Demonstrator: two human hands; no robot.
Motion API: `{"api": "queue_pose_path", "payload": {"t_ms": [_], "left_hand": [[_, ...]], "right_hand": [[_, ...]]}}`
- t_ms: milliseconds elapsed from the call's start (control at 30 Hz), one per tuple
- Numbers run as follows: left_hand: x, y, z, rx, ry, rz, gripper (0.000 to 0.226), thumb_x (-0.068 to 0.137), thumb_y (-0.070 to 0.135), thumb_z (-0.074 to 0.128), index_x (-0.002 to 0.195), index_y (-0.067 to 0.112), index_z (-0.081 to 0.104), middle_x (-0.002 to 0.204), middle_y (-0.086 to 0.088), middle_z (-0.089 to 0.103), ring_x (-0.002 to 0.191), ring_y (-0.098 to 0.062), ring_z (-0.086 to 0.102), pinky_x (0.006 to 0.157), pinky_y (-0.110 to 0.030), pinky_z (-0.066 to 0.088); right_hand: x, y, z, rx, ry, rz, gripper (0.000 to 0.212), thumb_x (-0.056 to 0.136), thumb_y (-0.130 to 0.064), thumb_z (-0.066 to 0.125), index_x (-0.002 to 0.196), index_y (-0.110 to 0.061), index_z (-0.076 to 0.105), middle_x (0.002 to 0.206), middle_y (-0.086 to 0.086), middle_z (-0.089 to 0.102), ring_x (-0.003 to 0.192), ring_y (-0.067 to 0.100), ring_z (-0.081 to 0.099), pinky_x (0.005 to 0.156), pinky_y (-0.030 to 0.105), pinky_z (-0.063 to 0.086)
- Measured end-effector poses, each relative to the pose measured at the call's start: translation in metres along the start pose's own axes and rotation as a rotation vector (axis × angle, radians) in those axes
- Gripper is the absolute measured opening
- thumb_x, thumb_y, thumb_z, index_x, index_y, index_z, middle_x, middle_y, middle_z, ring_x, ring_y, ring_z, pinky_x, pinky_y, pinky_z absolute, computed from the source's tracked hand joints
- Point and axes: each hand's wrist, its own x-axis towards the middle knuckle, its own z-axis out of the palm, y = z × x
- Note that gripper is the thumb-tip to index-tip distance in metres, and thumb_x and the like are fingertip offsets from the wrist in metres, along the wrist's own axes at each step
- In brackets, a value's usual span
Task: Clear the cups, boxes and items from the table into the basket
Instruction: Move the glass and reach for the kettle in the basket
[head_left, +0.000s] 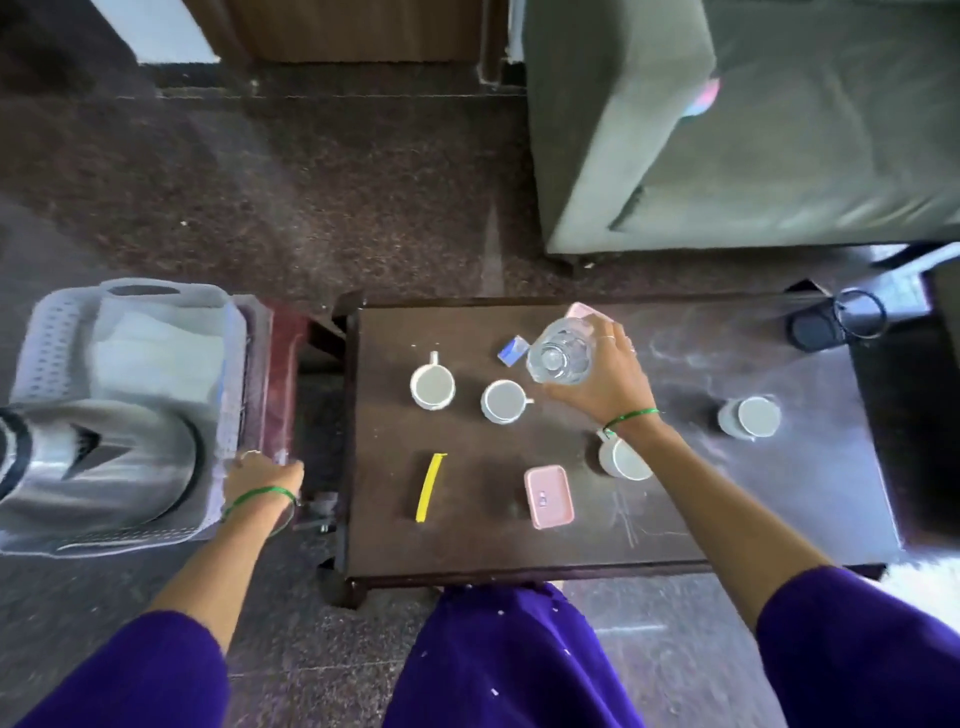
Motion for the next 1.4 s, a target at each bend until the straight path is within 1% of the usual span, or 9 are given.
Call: {"api": "queue_pose_path", "payload": {"t_ms": [67, 100, 200, 267, 467, 667, 833, 1067, 1400], "left_hand": [[-0.016, 0.018, 0.014, -0.008, 0.003, 0.033, 0.053, 0.087, 0.016, 0.062, 0.129, -0.013, 0.046, 0.138, -0.029, 0.046, 0.12, -0.044, 0.051, 0.099, -0.045, 0.044], [-0.026, 0.028, 0.024, -0.005, -0.002, 0.062, 0.055, 0.088, 0.017, 0.062, 0.132, -0.012, 0.044, 0.138, -0.029, 0.047, 0.121, -0.044, 0.051, 0.099, -0.045, 0.043], [-0.057, 0.057, 0.058, -0.035, -0.04, 0.172, 0.068, 0.089, 0.019, 0.06, 0.146, -0.003, 0.03, 0.153, -0.02, 0.032, 0.135, -0.038, 0.039, 0.109, -0.047, 0.036], [-0.076, 0.071, 0.084, -0.061, -0.056, 0.227, 0.071, 0.089, 0.019, 0.059, 0.149, -0.001, 0.026, 0.157, -0.015, 0.024, 0.141, -0.032, 0.032, 0.113, -0.045, 0.031], [-0.118, 0.094, 0.152, -0.088, -0.07, 0.313, 0.069, 0.09, 0.016, 0.057, 0.149, 0.002, 0.026, 0.158, -0.01, 0.024, 0.141, -0.027, 0.033, 0.11, -0.043, 0.035], [-0.13, 0.101, 0.196, -0.016, -0.09, 0.338, 0.07, 0.092, 0.02, 0.058, 0.15, 0.003, 0.024, 0.157, -0.009, 0.027, 0.14, -0.025, 0.035, 0.11, -0.039, 0.036], [-0.133, 0.099, 0.21, 0.047, -0.095, 0.33, 0.07, 0.093, 0.022, 0.059, 0.151, 0.003, 0.024, 0.158, -0.011, 0.025, 0.145, -0.024, 0.027, 0.114, -0.038, 0.031], [-0.137, 0.098, 0.215, 0.062, -0.112, 0.298, 0.07, 0.094, 0.023, 0.058, 0.151, 0.006, 0.022, 0.159, -0.008, 0.023, 0.144, -0.024, 0.027, 0.107, -0.043, 0.039], [-0.139, 0.096, 0.228, 0.06, -0.113, 0.285, 0.069, 0.094, 0.025, 0.057, 0.151, 0.008, 0.022, 0.159, -0.005, 0.024, 0.145, -0.026, 0.023, 0.105, -0.045, 0.038]], "right_hand": [[-0.002, 0.027, -0.01, -0.035, 0.029, 0.038, 0.083, 0.053, -0.044, 0.08, 0.121, -0.026, 0.037, 0.123, -0.001, 0.045, 0.117, 0.027, 0.046, 0.081, 0.039, 0.043], [-0.002, 0.04, -0.013, -0.054, 0.034, 0.054, 0.084, 0.053, -0.043, 0.079, 0.123, -0.025, 0.036, 0.12, -0.001, 0.046, 0.116, 0.028, 0.047, 0.082, 0.04, 0.044], [0.002, 0.071, -0.019, -0.103, 0.0, 0.079, 0.086, 0.054, -0.041, 0.079, 0.126, -0.023, 0.035, 0.119, 0.0, 0.045, 0.116, 0.027, 0.046, 0.08, 0.041, 0.045], [0.006, 0.088, -0.017, -0.134, -0.031, 0.073, 0.083, 0.056, -0.041, 0.079, 0.125, -0.024, 0.036, 0.117, -0.001, 0.045, 0.114, 0.027, 0.046, 0.078, 0.04, 0.045], [0.022, 0.121, 0.002, -0.208, -0.144, -0.002, 0.09, 0.057, -0.038, 0.078, 0.132, -0.019, 0.031, 0.121, 0.003, 0.043, 0.114, 0.03, 0.045, 0.076, 0.041, 0.046], [0.034, 0.139, 0.022, -0.243, -0.226, -0.059, 0.091, 0.061, -0.037, 0.076, 0.137, -0.017, 0.03, 0.122, 0.004, 0.043, 0.115, 0.03, 0.045, 0.077, 0.042, 0.048], [0.04, 0.146, 0.028, -0.245, -0.232, -0.071, 0.092, 0.064, -0.034, 0.075, 0.14, -0.018, 0.027, 0.122, 0.004, 0.043, 0.114, 0.029, 0.045, 0.074, 0.038, 0.047], [0.044, 0.156, 0.03, -0.256, -0.263, -0.063, 0.088, 0.063, -0.034, 0.075, 0.137, -0.017, 0.029, 0.122, 0.004, 0.043, 0.115, 0.03, 0.044, 0.075, 0.042, 0.048], [0.043, 0.158, 0.032, -0.253, -0.249, -0.066, 0.089, 0.064, -0.036, 0.076, 0.136, -0.016, 0.029, 0.122, 0.005, 0.043, 0.115, 0.031, 0.044, 0.079, 0.044, 0.049]]}}
